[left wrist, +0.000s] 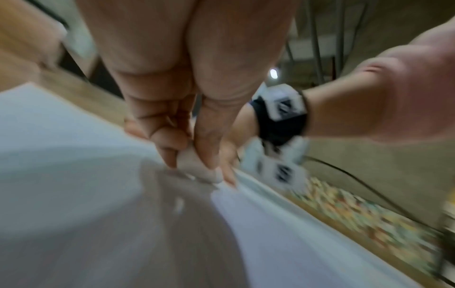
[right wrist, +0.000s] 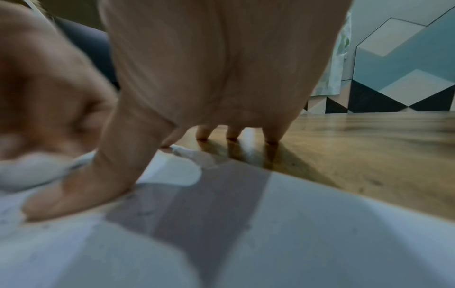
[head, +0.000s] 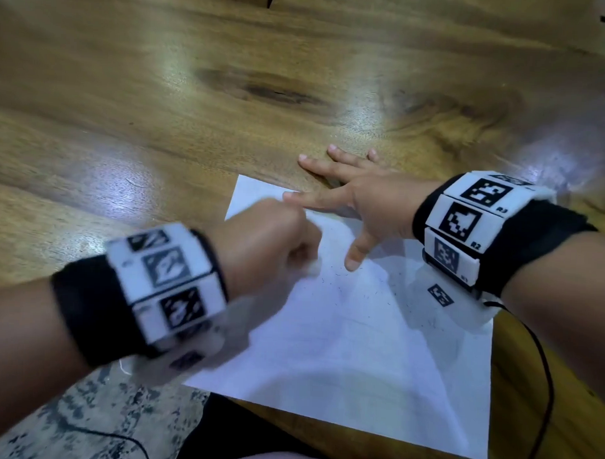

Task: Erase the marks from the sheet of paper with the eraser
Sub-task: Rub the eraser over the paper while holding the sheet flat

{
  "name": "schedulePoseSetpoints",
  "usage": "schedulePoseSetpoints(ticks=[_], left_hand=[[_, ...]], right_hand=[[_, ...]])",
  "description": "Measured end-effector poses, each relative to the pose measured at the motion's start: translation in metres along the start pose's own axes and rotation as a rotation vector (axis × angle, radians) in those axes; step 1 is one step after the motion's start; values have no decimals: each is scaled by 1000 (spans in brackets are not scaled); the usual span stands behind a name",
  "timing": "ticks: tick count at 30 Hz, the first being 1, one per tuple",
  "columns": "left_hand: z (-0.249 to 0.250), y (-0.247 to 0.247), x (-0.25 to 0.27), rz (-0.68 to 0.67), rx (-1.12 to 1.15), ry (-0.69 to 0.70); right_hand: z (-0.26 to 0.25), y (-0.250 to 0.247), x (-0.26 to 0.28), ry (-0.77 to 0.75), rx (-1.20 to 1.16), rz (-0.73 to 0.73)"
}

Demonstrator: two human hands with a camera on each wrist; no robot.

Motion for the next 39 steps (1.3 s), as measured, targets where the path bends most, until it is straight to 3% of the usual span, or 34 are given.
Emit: schedulePoseSetpoints(ticks=[2,4,8,9,13,14,15,17,19,20,23,24,26,29,31,32,36,39], left_hand=[[3,-16,-19,130,-25,7],[5,-13,-14,137,-19,42],[6,26,22,-177,33,40],[7,25,19,-186,26,42],[-7,-22,-16,161,-48,-26],[-7,-23,-16,176,-52,-12],[-4,-17,-10,136,-44,33],[4,10,9,-82,-24,93],[-1,28,19,-239,-1,53],[-5,22,16,-216,4,19],[-17,-21,-8,122,-58,-13],[-18,-29,-11,178,-72,-23],[-21,-23,-6,153,-67,-27],[-17,9,20,-74,-40,9],[-19,14,21,-152,-11,-15],[-21,9,16,-127,-7,-40],[-22,-25,-3,188,-49,-61],[-22,-12,15,122,-1,-32]], right_hand=[[-1,-1,1,-1,-12,3],[-2,-1,0,-2,-11,5],[1,2,-1,-1,4,-3],[2,2,-1,-1,6,-3],[0,0,1,11,18,-6],[0,-1,1,8,12,-4],[0,-1,1,2,5,1],[1,1,-1,-4,3,7],[3,2,-2,-3,8,10],[3,2,-2,-3,9,10],[2,2,-1,10,22,-5],[2,2,-1,11,26,-9],[2,2,-1,4,18,0],[3,2,-2,4,20,7],[3,2,-3,7,40,-1],[3,2,-3,7,39,-2],[2,2,-2,10,38,2],[4,3,-3,-12,20,31]])
Point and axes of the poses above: each hand's wrist, its own x-axis away from the middle knuckle, its own y-axis out of the palm, z = x × y, the point moved 9 cm from there along -x, towards the middle knuckle, and after that the axes turned 5 degrees about -y, right-handed, at the moved point
